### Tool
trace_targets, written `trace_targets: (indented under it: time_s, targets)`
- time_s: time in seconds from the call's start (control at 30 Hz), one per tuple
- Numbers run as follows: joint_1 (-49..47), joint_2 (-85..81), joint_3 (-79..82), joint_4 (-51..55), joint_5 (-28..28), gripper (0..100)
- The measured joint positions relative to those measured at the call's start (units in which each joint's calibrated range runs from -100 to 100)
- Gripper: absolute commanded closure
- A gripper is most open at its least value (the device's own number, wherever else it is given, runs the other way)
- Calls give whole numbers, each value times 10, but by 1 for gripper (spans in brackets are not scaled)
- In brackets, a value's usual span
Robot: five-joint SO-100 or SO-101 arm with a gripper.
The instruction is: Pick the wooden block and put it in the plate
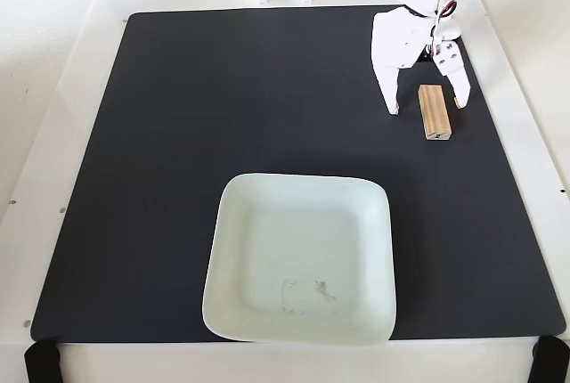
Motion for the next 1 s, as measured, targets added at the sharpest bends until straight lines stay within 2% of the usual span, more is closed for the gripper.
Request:
trace_targets:
  time_s: [0.17, 0.23, 0.43, 0.57, 1.0]
  targets:
    - [-1, 2, -1, 1, -1, 65]
    - [-1, 2, -1, 1, -1, 69]
    - [-1, 2, -2, -1, 3, 89]
    - [-2, 2, -3, -7, 4, 99]
    - [-6, 2, -3, -9, 4, 99]
